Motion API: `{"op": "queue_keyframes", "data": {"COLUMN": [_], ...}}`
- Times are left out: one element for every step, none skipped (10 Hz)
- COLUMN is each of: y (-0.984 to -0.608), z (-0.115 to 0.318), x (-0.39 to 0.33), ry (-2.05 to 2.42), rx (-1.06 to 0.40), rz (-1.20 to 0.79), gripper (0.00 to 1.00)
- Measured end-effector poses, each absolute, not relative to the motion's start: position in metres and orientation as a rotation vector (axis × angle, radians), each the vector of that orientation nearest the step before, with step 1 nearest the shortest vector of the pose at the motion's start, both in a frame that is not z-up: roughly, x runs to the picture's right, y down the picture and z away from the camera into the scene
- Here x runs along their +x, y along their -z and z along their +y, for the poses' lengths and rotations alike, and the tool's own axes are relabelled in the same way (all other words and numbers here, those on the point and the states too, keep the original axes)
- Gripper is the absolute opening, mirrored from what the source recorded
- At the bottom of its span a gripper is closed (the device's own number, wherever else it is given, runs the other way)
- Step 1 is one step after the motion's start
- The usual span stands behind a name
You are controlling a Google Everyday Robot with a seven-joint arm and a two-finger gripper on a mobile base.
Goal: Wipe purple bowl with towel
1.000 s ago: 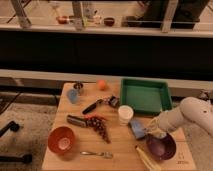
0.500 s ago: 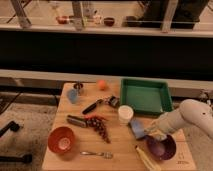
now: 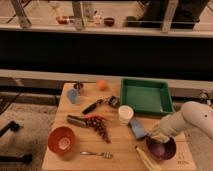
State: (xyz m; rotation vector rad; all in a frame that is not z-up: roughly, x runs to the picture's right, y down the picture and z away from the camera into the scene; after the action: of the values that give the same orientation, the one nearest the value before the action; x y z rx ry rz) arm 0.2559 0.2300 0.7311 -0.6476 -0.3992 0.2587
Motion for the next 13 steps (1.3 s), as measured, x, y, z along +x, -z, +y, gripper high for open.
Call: {"op": "queue_keyframes", "data": {"y": [-0.732, -0.732, -0.733, -0.735, -0.735, -0.736, -0.737, -0.737, -0.738, -0.738, -0.739, -0.738, -0.738], "z": [0.232, 0.233, 0.236, 0.24, 0.244, 0.249, 0.252, 0.256, 0.259, 0.262, 0.265, 0.267, 0.27], "x": [0.257, 0.259, 0.261, 0.263, 0.264, 0.264, 0.264, 0.263, 0.261, 0.261, 0.26, 0.259, 0.257], "ry": [-0.256, -0.254, -0.254, -0.25, -0.245, -0.238, -0.233, -0.226, -0.222, -0.217, -0.211, -0.206, -0.2], "rx": [-0.649, -0.651, -0.655, -0.662, -0.668, -0.677, -0.682, -0.69, -0.696, -0.701, -0.707, -0.71, -0.716], "rz": [-0.394, -0.39, -0.385, -0.379, -0.373, -0.367, -0.364, -0.361, -0.359, -0.357, -0.355, -0.354, -0.355], "gripper": [0.0, 0.0, 0.0, 0.0, 0.0, 0.0, 0.0, 0.0, 0.0, 0.0, 0.0, 0.0, 0.0]}}
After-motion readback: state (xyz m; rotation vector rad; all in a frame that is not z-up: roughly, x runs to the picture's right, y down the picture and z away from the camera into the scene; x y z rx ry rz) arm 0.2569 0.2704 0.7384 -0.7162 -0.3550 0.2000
